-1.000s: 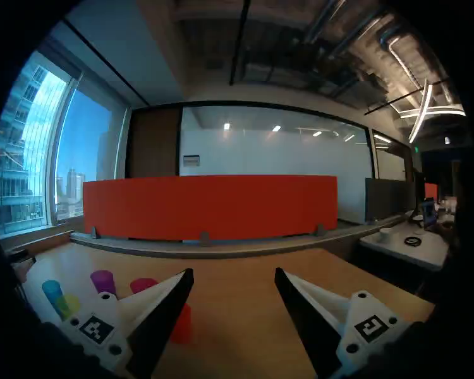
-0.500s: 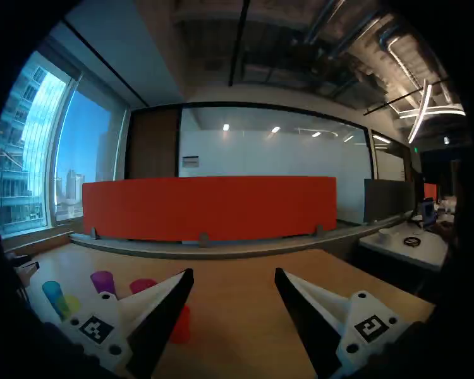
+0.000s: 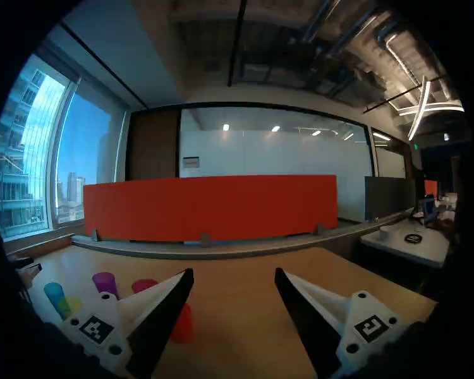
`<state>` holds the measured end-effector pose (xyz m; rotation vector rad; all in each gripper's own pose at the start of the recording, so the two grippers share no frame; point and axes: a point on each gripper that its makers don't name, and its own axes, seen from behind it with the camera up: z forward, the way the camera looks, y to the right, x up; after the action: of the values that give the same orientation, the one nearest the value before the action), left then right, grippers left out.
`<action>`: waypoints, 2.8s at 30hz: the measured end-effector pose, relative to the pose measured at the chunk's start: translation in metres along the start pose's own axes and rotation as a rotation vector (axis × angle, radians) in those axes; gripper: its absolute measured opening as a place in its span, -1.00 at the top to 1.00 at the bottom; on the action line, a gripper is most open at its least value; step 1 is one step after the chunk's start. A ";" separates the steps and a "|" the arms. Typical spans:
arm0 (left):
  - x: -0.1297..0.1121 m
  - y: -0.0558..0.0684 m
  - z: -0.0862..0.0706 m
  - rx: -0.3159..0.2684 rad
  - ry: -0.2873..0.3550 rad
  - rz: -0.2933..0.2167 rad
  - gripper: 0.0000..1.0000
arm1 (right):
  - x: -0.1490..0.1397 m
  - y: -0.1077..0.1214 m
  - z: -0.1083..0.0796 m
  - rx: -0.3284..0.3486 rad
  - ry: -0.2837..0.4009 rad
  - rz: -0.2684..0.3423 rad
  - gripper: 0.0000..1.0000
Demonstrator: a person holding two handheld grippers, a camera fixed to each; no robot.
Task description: Pour water
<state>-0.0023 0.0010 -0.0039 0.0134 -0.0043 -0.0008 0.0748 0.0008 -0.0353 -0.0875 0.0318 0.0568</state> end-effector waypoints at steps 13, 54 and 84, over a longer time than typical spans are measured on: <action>-0.001 0.001 0.000 0.000 -0.001 0.001 -0.97 | 0.002 -0.003 0.002 0.018 0.018 -0.011 -0.99; -0.001 0.000 0.000 0.000 -0.002 0.002 -0.97 | -0.033 -0.007 0.024 0.096 0.106 -0.003 -0.98; -0.001 0.000 0.000 0.000 -0.002 0.002 -0.98 | -0.080 0.012 0.035 0.066 0.018 -0.030 -0.98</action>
<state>-0.0032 0.0013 -0.0039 0.0134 -0.0060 0.0009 -0.0049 0.0109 0.0011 -0.0225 0.0507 0.0250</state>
